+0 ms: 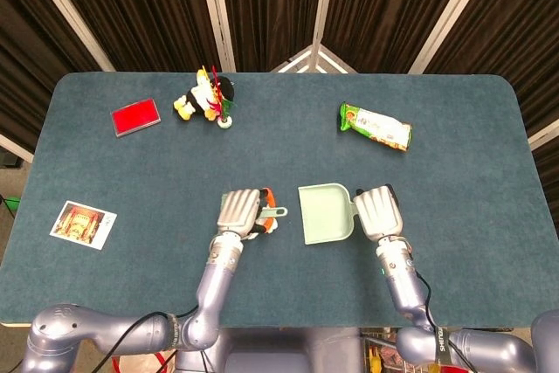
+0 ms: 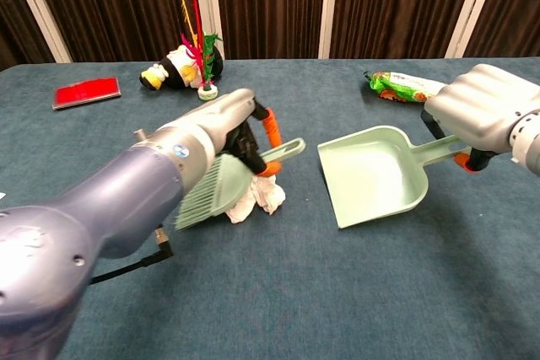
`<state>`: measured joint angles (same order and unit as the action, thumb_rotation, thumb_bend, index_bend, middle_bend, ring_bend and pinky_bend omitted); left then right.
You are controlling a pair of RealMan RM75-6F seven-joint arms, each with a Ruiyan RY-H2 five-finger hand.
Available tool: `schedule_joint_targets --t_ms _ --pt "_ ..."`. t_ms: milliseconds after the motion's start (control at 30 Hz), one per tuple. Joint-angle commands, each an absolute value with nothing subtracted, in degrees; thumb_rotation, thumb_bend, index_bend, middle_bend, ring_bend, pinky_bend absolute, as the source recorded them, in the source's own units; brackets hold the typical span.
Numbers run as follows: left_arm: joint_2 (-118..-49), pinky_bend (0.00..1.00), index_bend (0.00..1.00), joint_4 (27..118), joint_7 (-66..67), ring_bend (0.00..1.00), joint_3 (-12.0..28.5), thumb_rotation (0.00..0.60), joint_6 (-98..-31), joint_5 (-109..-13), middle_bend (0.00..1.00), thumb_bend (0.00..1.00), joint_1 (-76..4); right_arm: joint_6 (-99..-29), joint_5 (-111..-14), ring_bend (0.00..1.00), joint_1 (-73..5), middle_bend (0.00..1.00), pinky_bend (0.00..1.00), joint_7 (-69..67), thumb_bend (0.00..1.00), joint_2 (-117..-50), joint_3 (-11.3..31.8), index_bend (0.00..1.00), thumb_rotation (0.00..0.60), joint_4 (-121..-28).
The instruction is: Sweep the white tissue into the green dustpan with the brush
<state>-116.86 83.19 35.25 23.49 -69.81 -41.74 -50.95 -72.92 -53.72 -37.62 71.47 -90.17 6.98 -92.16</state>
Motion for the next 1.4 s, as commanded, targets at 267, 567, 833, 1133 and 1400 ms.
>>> schedule_joint_targets --t_ms 267,567,833,1133,1400 --pt "-121.3 1.00 0.77 80.3 31.0 1.00 27.8 0.600 -70.0 -46.3 1.00 0.65 -54.8 -73.5 -53.6 0.82 -38.2 0.83 0.68 71.6 0.47 -89.4 6.6 0.66 0.600 -93.8" --pt "-125.1 1.00 0.77 76.3 26.9 1.00 31.2 0.600 -69.1 -48.0 1.00 0.65 -57.8 -73.5 -52.8 0.82 -38.3 0.83 0.68 71.5 0.47 -88.7 5.8 0.66 0.600 -94.8" --pt "-127.4 1.00 0.77 73.7 22.1 1.00 33.5 0.600 -67.1 -48.3 1.00 0.65 -59.3 -73.3 -52.4 0.82 -38.4 0.83 0.68 70.7 0.47 -89.0 5.0 0.66 0.600 -94.5" --pt "-127.7 1.00 0.76 74.2 18.0 1.00 35.0 0.600 -67.2 -52.0 1.00 0.64 -60.4 -73.4 -52.3 0.82 -38.5 0.83 0.68 70.3 0.47 -89.7 4.2 0.66 0.600 -94.1" --pt "-127.2 1.00 0.76 76.3 13.0 1.00 35.5 0.600 -68.3 -55.8 1.00 0.64 -60.1 -73.8 -51.8 0.82 -38.5 0.83 0.68 70.4 0.47 -89.8 3.9 0.66 0.600 -94.1"
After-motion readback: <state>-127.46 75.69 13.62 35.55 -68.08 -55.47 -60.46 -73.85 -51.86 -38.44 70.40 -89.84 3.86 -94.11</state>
